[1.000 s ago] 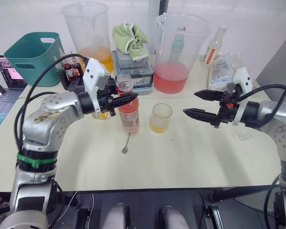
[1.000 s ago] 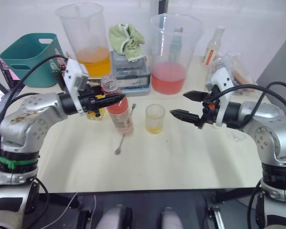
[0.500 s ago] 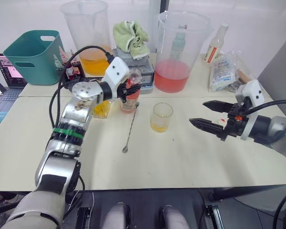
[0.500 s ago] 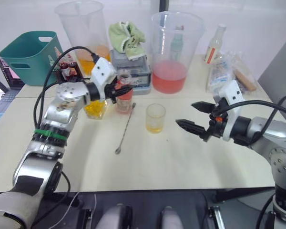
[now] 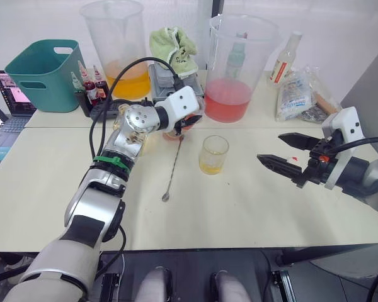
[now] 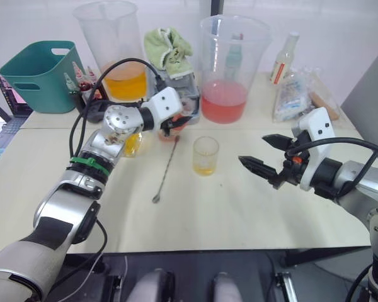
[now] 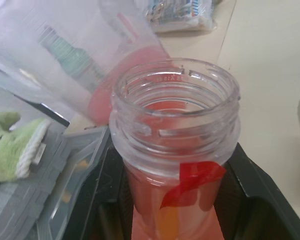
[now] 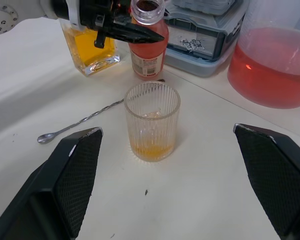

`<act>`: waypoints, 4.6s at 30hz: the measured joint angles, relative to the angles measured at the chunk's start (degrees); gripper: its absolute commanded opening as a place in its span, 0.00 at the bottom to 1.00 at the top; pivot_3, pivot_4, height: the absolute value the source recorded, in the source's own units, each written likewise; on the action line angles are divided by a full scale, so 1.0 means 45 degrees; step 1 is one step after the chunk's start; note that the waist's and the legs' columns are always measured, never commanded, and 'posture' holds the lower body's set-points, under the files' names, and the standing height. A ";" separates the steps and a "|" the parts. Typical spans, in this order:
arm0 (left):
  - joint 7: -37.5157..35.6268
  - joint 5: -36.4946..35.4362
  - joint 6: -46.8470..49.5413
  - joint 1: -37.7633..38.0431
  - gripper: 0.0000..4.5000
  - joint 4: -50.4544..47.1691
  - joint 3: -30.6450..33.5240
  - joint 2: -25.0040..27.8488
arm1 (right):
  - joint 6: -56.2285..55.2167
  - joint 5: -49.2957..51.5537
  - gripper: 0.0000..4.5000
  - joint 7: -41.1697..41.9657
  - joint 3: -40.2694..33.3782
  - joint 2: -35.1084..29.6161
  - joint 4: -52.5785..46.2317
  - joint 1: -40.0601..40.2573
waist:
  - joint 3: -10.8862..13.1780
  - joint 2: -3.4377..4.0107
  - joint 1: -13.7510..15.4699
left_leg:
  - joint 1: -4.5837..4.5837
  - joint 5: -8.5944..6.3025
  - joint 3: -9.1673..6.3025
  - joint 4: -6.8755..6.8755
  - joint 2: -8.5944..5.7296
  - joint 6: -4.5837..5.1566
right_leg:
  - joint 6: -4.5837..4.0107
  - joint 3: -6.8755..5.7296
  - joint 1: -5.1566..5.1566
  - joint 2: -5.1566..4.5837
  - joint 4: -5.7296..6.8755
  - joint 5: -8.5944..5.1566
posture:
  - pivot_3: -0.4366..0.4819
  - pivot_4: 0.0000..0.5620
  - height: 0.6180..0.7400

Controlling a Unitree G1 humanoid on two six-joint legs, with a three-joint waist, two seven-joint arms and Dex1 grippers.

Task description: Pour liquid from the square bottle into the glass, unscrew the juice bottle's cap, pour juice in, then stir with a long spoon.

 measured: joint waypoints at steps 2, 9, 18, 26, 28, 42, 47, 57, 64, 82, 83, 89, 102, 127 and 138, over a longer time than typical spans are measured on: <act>0.0205 0.0457 -0.0232 -0.0004 0.35 -0.0017 -0.0230 -0.0052 | -0.0002 0.0029 0.99 -0.0206 -0.0097 -0.0003 -0.0039 0.0105 | 0.0000 0.0000 -0.0016 | 0.0001 0.0000 0.0000 0.0001 -0.0001 0.0000 | 0.0000 0.0001 -0.0001 0.0001 0.0004 0.0000 | 0.48 0.27 1.00; 0.1208 0.1836 -0.0994 -0.0003 0.35 0.0047 -0.0894 -0.0214 | -0.0068 0.0466 0.99 -0.0272 -0.0369 -0.0235 -0.0300 0.0700 | 0.0000 0.0000 -0.0011 | 0.0000 0.0000 -0.0005 0.0006 0.0000 0.0000 | 0.0001 0.0000 0.0001 0.0003 0.0009 0.0000 | 0.48 0.27 1.00; 0.2521 0.3513 -0.2121 -0.0001 0.35 0.0098 -0.1609 -0.0059 | -0.0198 0.0680 0.99 -0.0303 -0.0653 -0.0254 -0.0524 0.1848 | 0.0000 0.0000 -0.0004 | 0.0000 0.0000 -0.0007 0.0032 0.0000 0.0001 | 0.0005 0.0003 0.0007 0.0002 0.0021 0.0003 | 0.48 0.27 1.00; 0.2845 0.4030 -0.2108 0.0013 0.35 0.0099 -0.1736 -0.0151 | -0.0339 0.0719 0.99 -0.0387 -0.0654 -0.0254 -0.0686 0.2066 | 0.0000 0.0000 -0.0010 | -0.0001 -0.0017 -0.0009 0.0100 -0.0004 0.0028 | 0.0006 0.0004 0.0002 0.0003 0.0101 0.0002 | 0.48 0.27 1.00; 0.2987 0.4252 -0.2112 0.0025 0.35 0.0098 -0.1839 -0.0147 | -0.0366 0.0717 0.99 -0.0389 -0.0653 -0.0254 -0.0686 0.2137 | 0.0000 0.0000 0.0002 | -0.0001 -0.0017 -0.0010 0.0107 -0.0008 0.0029 | 0.0007 0.0003 0.0005 0.0004 0.0101 0.0002 | 0.48 0.27 1.00; 0.3474 0.5408 -0.2626 0.0430 0.35 -0.0002 -0.2448 -0.0037 | -0.0444 0.0717 0.99 -0.0448 -0.0642 -0.0261 -0.0680 0.2190 | 0.0000 0.0000 -0.0006 | 0.0001 -0.0017 -0.0011 0.0134 -0.0006 0.0028 | 0.0007 0.0006 0.0005 0.0004 0.0128 0.0002 | 0.48 0.27 1.00; 0.3695 0.5723 -0.2713 0.0430 0.35 -0.0010 -0.2562 0.0030 | -0.0542 0.0717 0.99 -0.0528 -0.0634 -0.0261 -0.0679 0.2187 | 0.0000 0.0000 -0.0005 | 0.0001 -0.0017 -0.0011 0.0135 -0.0006 0.0028 | 0.0007 0.0006 0.0005 0.0003 0.0132 0.0002 | 0.48 0.27 1.00; 0.3916 0.6151 -0.2970 0.0429 0.35 -0.0263 -0.2716 0.0210 | -0.0669 0.0688 0.99 -0.0584 -0.0500 -0.0260 -0.0658 0.1897 | 0.0000 0.0000 0.0000 | 0.0000 -0.0017 -0.0012 0.0135 -0.0004 0.0028 | 0.0007 0.0005 0.0003 0.0001 0.0136 0.0002 | 0.48 0.27 1.00; 0.4046 0.6402 -0.3081 0.0427 0.35 -0.0263 -0.2736 0.0220 | -0.0898 0.0674 0.99 -0.0611 -0.0266 -0.0260 -0.0477 0.1821 | 0.0000 0.0000 -0.0004 | 0.0001 -0.0017 -0.0012 0.0136 -0.0007 0.0028 | 0.0007 0.0006 0.0002 0.0001 0.0141 0.0002 | 0.48 0.27 1.00; 0.4262 0.6947 -0.3204 0.0414 0.35 -0.0671 -0.2872 0.0272 | -0.1127 0.0585 0.99 -0.0611 -0.0078 -0.0260 -0.0360 0.1737 | 0.0000 0.0000 -0.0004 | 0.0001 -0.0017 -0.0012 0.0136 -0.0004 0.0028 | 0.0007 0.0006 0.0001 0.0001 0.0145 0.0002 | 0.48 0.27 1.00; 0.4261 0.6949 -0.3197 0.0414 0.35 -0.0774 -0.2872 0.0272 | -0.1127 0.0584 0.99 -0.0615 -0.0073 -0.0260 -0.0343 0.1737 | 0.0000 0.0000 -0.0002 | 0.0000 -0.0017 -0.0012 0.0136 -0.0003 0.0028 | 0.0007 0.0006 0.0001 0.0001 0.0146 0.0002 | 0.48 0.27 1.00; 0.4262 0.6981 -0.3188 0.0414 0.35 -0.1036 -0.2873 0.0271 | -0.1132 0.0584 0.99 -0.0616 -0.0064 -0.0260 -0.0266 0.1736 | 0.0000 0.0000 -0.0013 | 0.0002 -0.0017 -0.0012 0.0137 -0.0004 0.0028 | 0.0007 0.0006 0.0000 0.0000 0.0153 0.0002 | 0.48 0.27 1.00; 0.4293 0.7310 -0.3172 0.0414 0.35 -0.1036 -0.2873 0.0307 | -0.1145 0.0510 0.99 -0.0587 -0.0011 -0.0260 -0.0227 0.1716 | 0.0000 0.0000 -0.0003 | 0.0002 -0.0017 -0.0012 0.0140 -0.0004 0.0028 | 0.0007 0.0006 0.0001 0.0000 0.0157 0.0002 | 0.48 0.27 1.00; 0.0251 -0.0111 0.4771 0.1458 0.35 -0.5261 0.1260 -0.0905 | -0.1369 0.0191 0.99 0.0552 0.1141 -0.0625 0.0937 0.0128 | -0.0001 0.0002 -0.0044 | 0.0003 -0.0016 -0.0024 0.0150 0.0004 0.0028 | 0.0007 0.0006 -0.0004 0.0004 0.0181 0.0002 | 0.48 0.27 1.00; 0.0262 -0.3347 1.1200 0.3092 0.35 -1.0545 0.3827 0.0197 | -0.2179 -0.1088 0.99 0.2923 0.3284 -0.0768 0.3184 -0.1980 | -0.0002 0.0004 -0.0102 | 0.0015 -0.0015 -0.0031 0.0150 0.0014 0.0025 | 0.0006 0.0007 0.0002 0.0003 0.0190 0.0002 | 0.48 0.27 1.00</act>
